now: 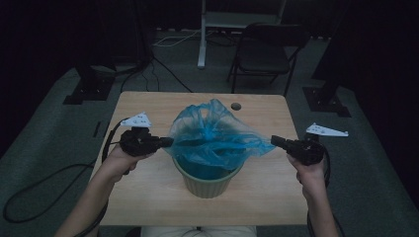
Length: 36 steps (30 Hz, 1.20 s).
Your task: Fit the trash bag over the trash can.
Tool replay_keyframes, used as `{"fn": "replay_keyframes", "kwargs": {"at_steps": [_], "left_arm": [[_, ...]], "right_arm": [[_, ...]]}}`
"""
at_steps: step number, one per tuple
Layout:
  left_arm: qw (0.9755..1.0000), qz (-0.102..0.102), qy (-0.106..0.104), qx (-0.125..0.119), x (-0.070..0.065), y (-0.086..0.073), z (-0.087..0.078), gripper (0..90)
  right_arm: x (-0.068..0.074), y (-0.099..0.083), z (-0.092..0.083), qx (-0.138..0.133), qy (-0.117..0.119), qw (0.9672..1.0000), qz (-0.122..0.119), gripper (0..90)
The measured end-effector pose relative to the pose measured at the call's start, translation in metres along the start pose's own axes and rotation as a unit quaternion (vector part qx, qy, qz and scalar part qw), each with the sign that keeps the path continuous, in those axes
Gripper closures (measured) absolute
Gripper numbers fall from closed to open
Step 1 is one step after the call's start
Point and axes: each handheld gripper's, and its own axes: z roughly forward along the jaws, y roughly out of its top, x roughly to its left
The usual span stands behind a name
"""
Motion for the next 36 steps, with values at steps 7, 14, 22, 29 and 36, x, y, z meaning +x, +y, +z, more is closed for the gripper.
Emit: {"fn": "replay_keyframes", "kwargs": {"at_steps": [7, 14, 22, 29, 36], "left_arm": [[0.9998, -0.011, -0.018, 0.001, -0.001, -0.014, 0.004, 90.0], [0.9980, -0.048, -0.040, -0.007, 0.006, -0.035, 0.006, 88.4], [0.9958, -0.064, -0.064, -0.012, 0.007, -0.049, 0.008, 82.6], [0.9954, -0.063, -0.063, -0.035, 0.007, -0.047, -0.001, 60.5], [0.9942, -0.079, -0.046, -0.056, 0.015, -0.045, -0.013, 57.3]], "right_arm": [[0.004, -0.007, 0.009, 0.018, 0.003, 0.9998, 0.001, 89.9], [-0.003, -0.033, 0.020, 0.049, 0.025, 0.9979, 0.033, 89.9], [-0.001, -0.064, 0.041, 0.095, 0.054, 0.9926, 0.052, 89.8], [0.002, -0.050, 0.035, 0.092, 0.038, 0.9945, 0.032, 71.6], [-0.002, -0.033, 0.011, 0.056, 0.022, 0.9977, 0.031, 60.0]]}}
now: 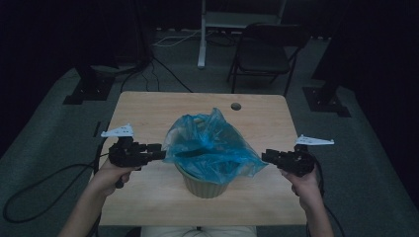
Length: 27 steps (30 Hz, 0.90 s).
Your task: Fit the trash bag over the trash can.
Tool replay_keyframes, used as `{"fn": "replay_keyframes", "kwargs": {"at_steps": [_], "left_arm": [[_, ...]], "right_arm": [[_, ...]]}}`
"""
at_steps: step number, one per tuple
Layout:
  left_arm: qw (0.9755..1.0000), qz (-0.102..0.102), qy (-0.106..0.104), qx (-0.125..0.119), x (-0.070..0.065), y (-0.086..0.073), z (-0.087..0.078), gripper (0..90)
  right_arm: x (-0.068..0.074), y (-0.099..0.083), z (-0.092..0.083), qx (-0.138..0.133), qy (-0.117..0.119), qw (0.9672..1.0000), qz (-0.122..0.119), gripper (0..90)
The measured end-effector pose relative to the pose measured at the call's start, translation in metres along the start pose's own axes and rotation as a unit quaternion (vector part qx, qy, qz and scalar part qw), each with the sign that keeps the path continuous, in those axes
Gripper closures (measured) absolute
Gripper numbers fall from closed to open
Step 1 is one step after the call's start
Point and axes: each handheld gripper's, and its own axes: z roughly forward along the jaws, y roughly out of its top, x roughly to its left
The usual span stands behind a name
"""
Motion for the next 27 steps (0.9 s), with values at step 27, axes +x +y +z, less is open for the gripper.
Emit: {"fn": "replay_keyframes", "kwargs": {"at_steps": [27], "left_arm": [[0.9995, -0.014, 0.023, 0.018, 0.022, 0.074, 0.056, 63.5]], "right_arm": [[0.040, 0.109, 0.106, 0.060, 0.035, 0.9946, -0.076, 71.2]]}}
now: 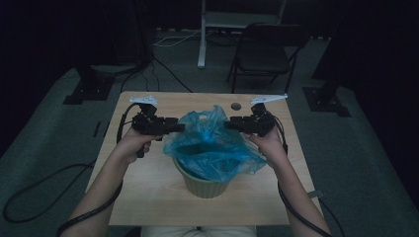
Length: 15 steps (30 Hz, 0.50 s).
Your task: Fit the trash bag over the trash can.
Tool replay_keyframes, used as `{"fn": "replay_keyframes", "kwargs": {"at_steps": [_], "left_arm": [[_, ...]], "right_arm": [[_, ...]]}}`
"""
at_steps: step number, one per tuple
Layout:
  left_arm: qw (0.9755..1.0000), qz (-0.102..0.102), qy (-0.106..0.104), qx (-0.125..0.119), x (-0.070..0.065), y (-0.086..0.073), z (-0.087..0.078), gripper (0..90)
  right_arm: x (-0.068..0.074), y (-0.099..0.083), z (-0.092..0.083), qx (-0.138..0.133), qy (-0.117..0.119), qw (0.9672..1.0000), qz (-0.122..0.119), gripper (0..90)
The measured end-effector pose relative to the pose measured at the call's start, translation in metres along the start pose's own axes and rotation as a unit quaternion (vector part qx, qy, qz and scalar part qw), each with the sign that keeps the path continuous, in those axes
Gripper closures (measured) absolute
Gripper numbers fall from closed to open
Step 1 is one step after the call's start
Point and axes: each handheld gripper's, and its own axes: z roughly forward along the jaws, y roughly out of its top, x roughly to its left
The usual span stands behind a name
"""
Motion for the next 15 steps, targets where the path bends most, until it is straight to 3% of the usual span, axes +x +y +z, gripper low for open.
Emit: {"fn": "replay_keyframes", "kwargs": {"at_steps": [3, 5, 11, 13, 15], "left_arm": [[0.9997, -0.003, 0.017, -0.017, 0.001, -0.003, -0.003, 84.2], [0.9996, -0.004, 0.022, -0.020, 0.002, -0.005, -0.005, 89.9], [0.9990, -0.003, 0.038, -0.023, 0.002, -0.012, -0.011, 90.0], [0.9981, -0.001, 0.060, -0.015, 0.005, -0.017, -0.013, 90.0], [0.9976, -0.005, 0.068, -0.007, 0.009, -0.023, -0.012, 90.0]], "right_arm": [[0.000, -0.001, 0.002, 0.008, -0.017, 0.9997, -0.015, 89.1], [0.001, -0.002, 0.002, 0.005, -0.027, 0.9994, -0.020, 89.9], [0.000, -0.003, 0.005, 0.005, -0.041, 0.9989, -0.021, 89.9], [-0.003, -0.003, 0.007, 0.007, -0.051, 0.9985, -0.019, 89.9], [-0.008, -0.003, 0.011, 0.013, -0.053, 0.9984, -0.014, 89.9]]}}
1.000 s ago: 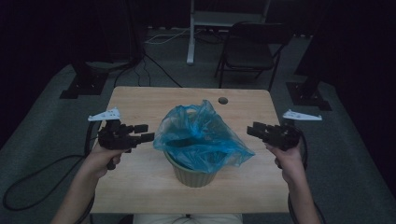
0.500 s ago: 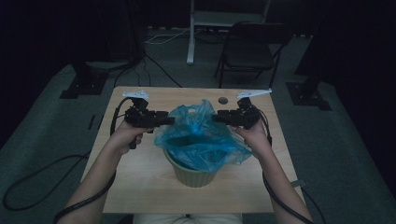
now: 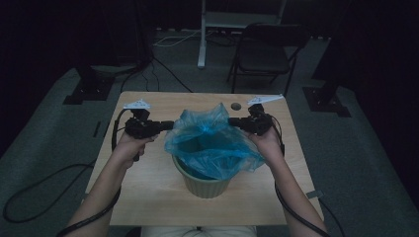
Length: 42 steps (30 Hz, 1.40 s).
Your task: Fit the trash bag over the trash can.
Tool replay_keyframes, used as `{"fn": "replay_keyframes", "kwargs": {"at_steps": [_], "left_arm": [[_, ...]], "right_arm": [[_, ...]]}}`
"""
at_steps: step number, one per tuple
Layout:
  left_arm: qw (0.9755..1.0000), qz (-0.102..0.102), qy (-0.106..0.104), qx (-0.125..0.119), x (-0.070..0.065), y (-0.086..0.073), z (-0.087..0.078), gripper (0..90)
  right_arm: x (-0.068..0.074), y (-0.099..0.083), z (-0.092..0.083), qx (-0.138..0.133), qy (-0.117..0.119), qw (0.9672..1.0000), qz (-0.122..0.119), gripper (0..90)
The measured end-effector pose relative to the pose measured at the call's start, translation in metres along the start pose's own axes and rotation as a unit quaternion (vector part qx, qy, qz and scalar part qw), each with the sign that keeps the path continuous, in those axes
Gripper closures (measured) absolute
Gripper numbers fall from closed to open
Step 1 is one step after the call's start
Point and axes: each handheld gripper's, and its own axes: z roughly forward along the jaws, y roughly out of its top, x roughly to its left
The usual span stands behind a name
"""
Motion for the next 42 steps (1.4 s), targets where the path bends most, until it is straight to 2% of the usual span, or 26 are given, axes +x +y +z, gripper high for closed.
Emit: {"fn": "replay_keyframes", "kwargs": {"at_steps": [2, 3, 8, 12, 16, 23, 30, 36, 42], "left_arm": [[0.9999, -0.005, 0.004, 0.010, 0.005, -0.007, 0.003, 90.0], [0.9998, -0.013, 0.007, 0.010, 0.008, -0.009, 0.005, 90.0], [0.9994, -0.023, 0.008, 0.026, 0.015, -0.021, 0.016, 90.0], [0.9984, -0.032, 0.001, 0.047, 0.019, -0.035, 0.026, 90.0], [0.9974, -0.043, -0.001, 0.057, 0.023, -0.049, 0.031, 90.0], [0.9962, -0.041, -0.009, 0.076, 0.023, -0.061, 0.035, 90.0], [0.9952, -0.051, -0.016, 0.082, 0.025, -0.071, 0.038, 90.0], [0.9949, -0.047, -0.021, 0.087, 0.022, -0.077, 0.038, 90.0], [0.9952, -0.053, -0.027, 0.078, 0.021, -0.083, 0.034, 90.0]], "right_arm": [[-0.003, 0.001, 0.002, -0.003, 0.005, 0.9999, 0.009, 89.9], [-0.004, 0.002, 0.003, -0.002, -0.004, 1.0000, 0.006, 89.9], [-0.012, 0.002, 0.014, 0.018, -0.036, 0.9992, 0.008, 89.9], [-0.024, -0.007, 0.023, 0.029, -0.034, 0.9987, 0.025, 89.9], [-0.033, -0.018, 0.028, 0.037, -0.031, 0.9979, 0.042, 89.9], [-0.041, -0.034, 0.033, 0.051, -0.035, 0.9965, 0.056, 89.9], [-0.047, -0.052, 0.042, 0.064, -0.031, 0.9951, 0.070, 89.9], [-0.049, -0.063, 0.048, 0.077, -0.029, 0.9939, 0.074, 89.9], [-0.050, -0.073, 0.051, 0.078, -0.018, 0.9933, 0.083, 87.7]]}}
